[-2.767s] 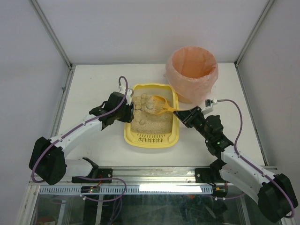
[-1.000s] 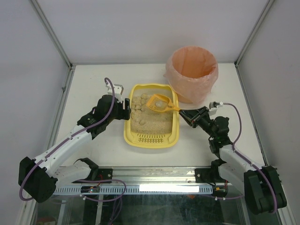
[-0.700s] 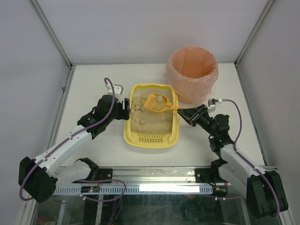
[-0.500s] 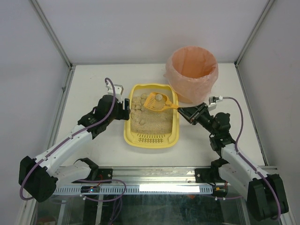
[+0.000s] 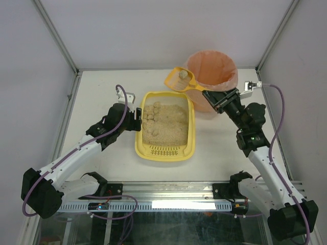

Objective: Clean the litter box

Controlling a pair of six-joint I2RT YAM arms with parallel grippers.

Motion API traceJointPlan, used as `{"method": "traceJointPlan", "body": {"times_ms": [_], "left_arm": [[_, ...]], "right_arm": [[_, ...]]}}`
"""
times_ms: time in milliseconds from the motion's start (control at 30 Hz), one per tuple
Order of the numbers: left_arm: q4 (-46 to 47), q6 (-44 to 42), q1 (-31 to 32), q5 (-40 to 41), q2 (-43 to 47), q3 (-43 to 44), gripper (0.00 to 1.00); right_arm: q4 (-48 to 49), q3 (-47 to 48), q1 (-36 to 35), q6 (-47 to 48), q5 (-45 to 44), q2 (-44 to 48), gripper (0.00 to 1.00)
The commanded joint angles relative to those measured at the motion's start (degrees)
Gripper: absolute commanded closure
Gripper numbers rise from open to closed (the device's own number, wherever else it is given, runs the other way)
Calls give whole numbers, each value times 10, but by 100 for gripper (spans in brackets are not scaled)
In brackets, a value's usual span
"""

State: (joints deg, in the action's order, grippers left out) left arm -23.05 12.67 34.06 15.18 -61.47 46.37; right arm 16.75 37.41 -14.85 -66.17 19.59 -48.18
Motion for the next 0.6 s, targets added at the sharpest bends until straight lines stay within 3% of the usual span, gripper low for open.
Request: {"method": "traceJointPlan", "body": {"times_ms": [0,333,567], "left_arm": [[11,-11,-1,18,5,24,31],[8,-19,-1,21,6,25,32],[8,-19,-1,20,10,24,32]], "right_arm": [[-63,96,19,92,-78,-6,100],[-178,218,29,355,-247,-27,100],[-210,282,28,550,-262,-105,100]]}}
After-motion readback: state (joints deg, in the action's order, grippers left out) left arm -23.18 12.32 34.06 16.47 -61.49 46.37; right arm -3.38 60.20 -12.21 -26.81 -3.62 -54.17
